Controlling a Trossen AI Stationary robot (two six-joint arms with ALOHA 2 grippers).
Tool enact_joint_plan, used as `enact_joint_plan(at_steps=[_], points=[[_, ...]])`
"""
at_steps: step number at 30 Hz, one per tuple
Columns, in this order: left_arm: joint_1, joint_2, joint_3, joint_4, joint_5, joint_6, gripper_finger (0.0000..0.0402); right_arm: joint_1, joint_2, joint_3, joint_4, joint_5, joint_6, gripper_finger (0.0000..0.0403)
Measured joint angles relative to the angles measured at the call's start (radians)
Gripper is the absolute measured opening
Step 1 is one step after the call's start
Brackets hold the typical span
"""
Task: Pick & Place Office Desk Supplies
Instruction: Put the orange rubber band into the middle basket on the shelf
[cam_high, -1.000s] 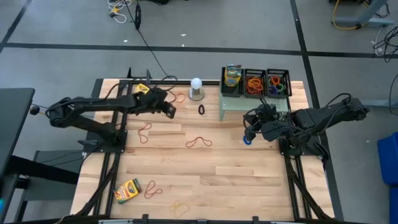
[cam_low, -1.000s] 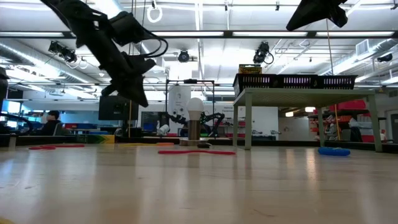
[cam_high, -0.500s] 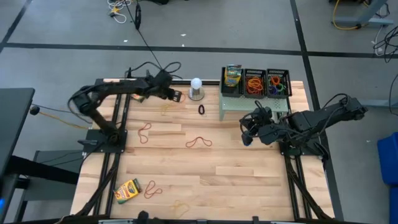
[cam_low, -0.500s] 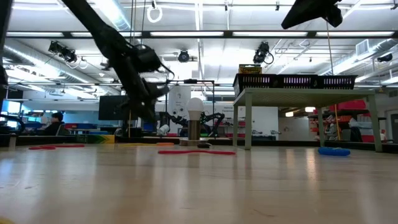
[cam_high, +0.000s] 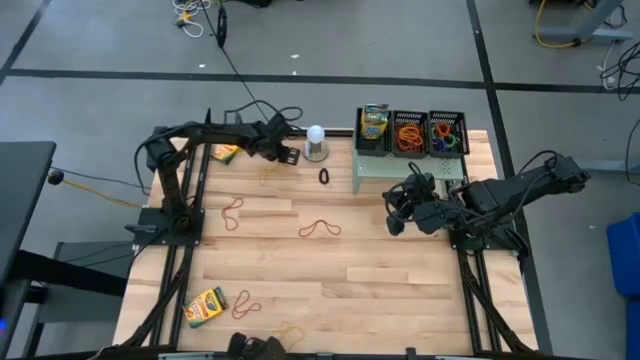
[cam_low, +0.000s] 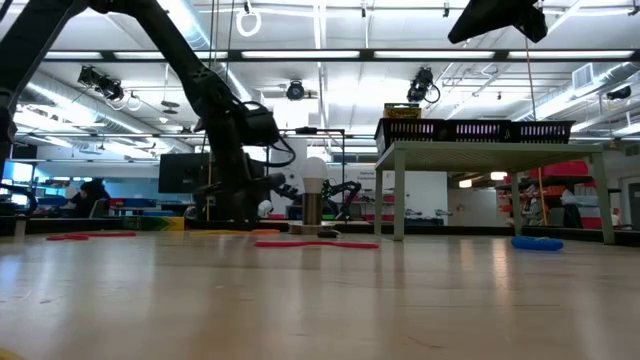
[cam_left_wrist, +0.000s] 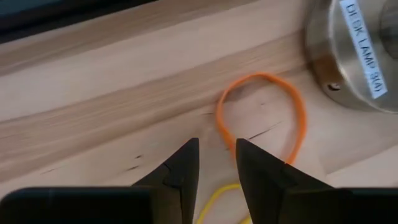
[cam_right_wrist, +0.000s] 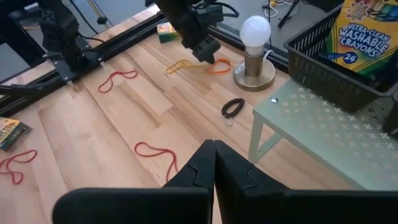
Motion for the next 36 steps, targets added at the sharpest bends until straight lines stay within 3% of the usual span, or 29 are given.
enact_joint_plan(at_steps=[15,22,36], points=[[-0.004,0.017,0.001,0.000,0.006,-0.063,0.0079,0.000,0.000,0.000,0.000,0.014,-0.018,0.0007],[-0.021,0.018,0.001,-0.004,-0.024,-0.032,0.0008,0.000,0.000,0.000,0.004,0.014,-0.021,0.0007],[-0.049,-0.067,-0.001,-0.079,-0.076,0.108,0.0003,0.000,0.000,0.000,0.008,0.013,-0.022,0.0007]])
